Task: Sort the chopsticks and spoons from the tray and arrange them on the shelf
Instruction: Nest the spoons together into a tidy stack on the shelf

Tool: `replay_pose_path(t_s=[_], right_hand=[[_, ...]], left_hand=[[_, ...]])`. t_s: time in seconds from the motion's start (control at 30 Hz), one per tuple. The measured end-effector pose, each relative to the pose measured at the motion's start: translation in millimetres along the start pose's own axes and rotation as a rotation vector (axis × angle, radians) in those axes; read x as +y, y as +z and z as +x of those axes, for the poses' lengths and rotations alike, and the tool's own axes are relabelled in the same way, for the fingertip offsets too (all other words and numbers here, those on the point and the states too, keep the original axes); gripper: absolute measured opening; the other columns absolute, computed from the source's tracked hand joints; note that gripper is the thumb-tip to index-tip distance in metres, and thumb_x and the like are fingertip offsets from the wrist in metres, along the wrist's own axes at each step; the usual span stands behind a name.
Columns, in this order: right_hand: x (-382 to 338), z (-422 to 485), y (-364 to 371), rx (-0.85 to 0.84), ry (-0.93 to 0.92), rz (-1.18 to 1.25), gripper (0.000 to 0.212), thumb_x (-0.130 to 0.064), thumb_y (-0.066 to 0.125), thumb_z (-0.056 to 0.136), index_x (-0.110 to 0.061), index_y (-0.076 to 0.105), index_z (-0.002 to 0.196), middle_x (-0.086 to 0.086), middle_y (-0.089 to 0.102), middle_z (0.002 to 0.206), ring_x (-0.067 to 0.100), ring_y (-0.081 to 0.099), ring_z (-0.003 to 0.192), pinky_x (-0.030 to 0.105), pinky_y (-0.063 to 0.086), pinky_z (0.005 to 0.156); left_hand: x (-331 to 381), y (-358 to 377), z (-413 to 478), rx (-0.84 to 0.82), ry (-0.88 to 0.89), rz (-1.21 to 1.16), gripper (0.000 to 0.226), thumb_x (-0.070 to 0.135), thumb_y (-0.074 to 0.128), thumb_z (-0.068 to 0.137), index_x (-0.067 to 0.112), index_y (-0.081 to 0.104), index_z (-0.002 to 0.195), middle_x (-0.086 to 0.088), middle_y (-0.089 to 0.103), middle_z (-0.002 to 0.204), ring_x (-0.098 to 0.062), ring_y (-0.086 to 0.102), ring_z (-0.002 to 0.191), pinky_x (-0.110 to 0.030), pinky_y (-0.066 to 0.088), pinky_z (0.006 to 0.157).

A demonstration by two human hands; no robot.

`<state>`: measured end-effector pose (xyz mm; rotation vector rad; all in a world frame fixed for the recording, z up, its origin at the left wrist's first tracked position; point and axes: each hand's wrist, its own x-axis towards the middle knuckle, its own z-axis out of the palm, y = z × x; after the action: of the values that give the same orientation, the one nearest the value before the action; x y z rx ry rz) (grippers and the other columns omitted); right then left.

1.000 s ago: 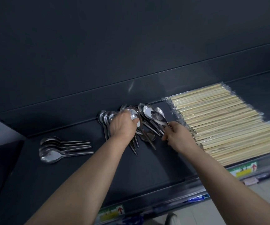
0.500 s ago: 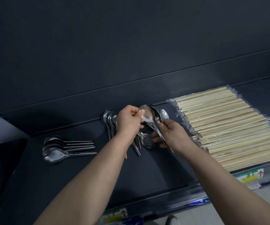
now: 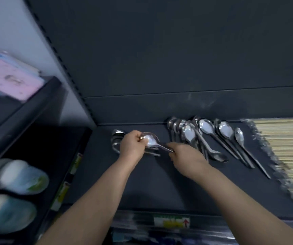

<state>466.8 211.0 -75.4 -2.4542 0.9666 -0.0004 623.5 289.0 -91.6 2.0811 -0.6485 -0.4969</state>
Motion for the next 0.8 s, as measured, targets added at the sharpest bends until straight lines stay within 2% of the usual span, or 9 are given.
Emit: replay_pose_path(t_s=[0.13, 0.37, 0.47, 0.53, 0.6, 0.67, 0.8], right_hand=[[-32.4, 8.3, 28.3, 0.102, -0.112, -0.152, 0.034, -0.007, 0.042, 0.09, -0.022, 0.054, 0.118, 0.006, 0.051, 0.106, 0.031, 0.055, 0.106, 0.036, 0.047, 0.079], [-63.2, 20.0, 58.9, 0.219, -0.16, -0.332, 0.039, -0.008, 0.05, 0.088, -0.033, 0.061, 0.116, -0.001, 0.057, 0.105, 0.022, 0.052, 0.106, 0.029, 0.034, 0.071], [-66.8, 21.8, 63.5, 0.283, -0.148, -0.381, 0.03, -0.009, 0.06, 0.081, -0.03, 0.069, 0.101, -0.002, 0.059, 0.094, 0.022, 0.056, 0.096, 0.028, 0.03, 0.065], [-69.4, 23.1, 63.5, 0.291, -0.125, -0.444, 0.026, -0.011, 0.078, 0.06, -0.03, 0.072, 0.076, -0.004, 0.059, 0.075, 0.021, 0.059, 0.076, 0.026, 0.033, 0.056], [-68.2, 25.1, 64.2, 0.322, -0.119, -0.473, 0.029, -0.01, 0.084, 0.043, -0.026, 0.067, 0.059, -0.004, 0.055, 0.063, 0.021, 0.058, 0.062, 0.025, 0.037, 0.049], [-65.0, 26.1, 66.4, 0.337, -0.145, -0.476, 0.03, -0.01, 0.086, 0.041, -0.024, 0.065, 0.058, -0.003, 0.055, 0.063, 0.022, 0.058, 0.062, 0.026, 0.041, 0.049], [-54.0, 20.6, 62.3, 0.352, -0.143, -0.489, 0.027, -0.014, 0.087, 0.046, -0.024, 0.067, 0.06, -0.003, 0.056, 0.065, 0.023, 0.058, 0.066, 0.027, 0.042, 0.051]], left_hand=[[-31.1, -39.9, -0.3, 0.067, -0.05, 0.12, 0.012, 0.019, 0.064, 0.084, 0.024, 0.057, 0.074, 0.002, 0.068, 0.079, -0.02, 0.067, 0.076, -0.041, 0.058, 0.073], [-63.6, -71.9, 6.5, 0.085, -0.042, 0.233, 0.018, 0.019, 0.069, 0.082, 0.023, 0.053, 0.075, 0.004, 0.065, 0.078, -0.02, 0.067, 0.074, -0.04, 0.058, 0.071], [-67.0, -75.8, 10.4, 0.083, -0.017, 0.283, 0.019, 0.021, 0.074, 0.08, 0.02, 0.056, 0.086, 0.006, 0.064, 0.083, -0.019, 0.066, 0.081, -0.037, 0.057, 0.074], [-67.2, -78.7, 11.9, 0.107, 0.012, 0.364, 0.026, 0.025, 0.076, 0.079, 0.02, 0.056, 0.095, 0.005, 0.064, 0.09, -0.019, 0.064, 0.087, -0.034, 0.053, 0.075], [-65.2, -79.4, 11.8, 0.144, 0.068, 0.402, 0.028, 0.027, 0.075, 0.079, 0.02, 0.055, 0.097, 0.005, 0.063, 0.094, -0.019, 0.062, 0.087, -0.03, 0.048, 0.07], [-58.8, -77.6, 10.1, 0.165, 0.128, 0.419, 0.023, 0.027, 0.072, 0.081, 0.022, 0.056, 0.097, 0.005, 0.062, 0.095, -0.018, 0.061, 0.087, -0.028, 0.044, 0.066], [-39.1, -62.1, 9.3, 0.094, 0.23, 0.444, 0.011, 0.025, 0.069, 0.085, 0.026, 0.061, 0.092, 0.009, 0.065, 0.099, -0.016, 0.063, 0.091, -0.031, 0.05, 0.07]])
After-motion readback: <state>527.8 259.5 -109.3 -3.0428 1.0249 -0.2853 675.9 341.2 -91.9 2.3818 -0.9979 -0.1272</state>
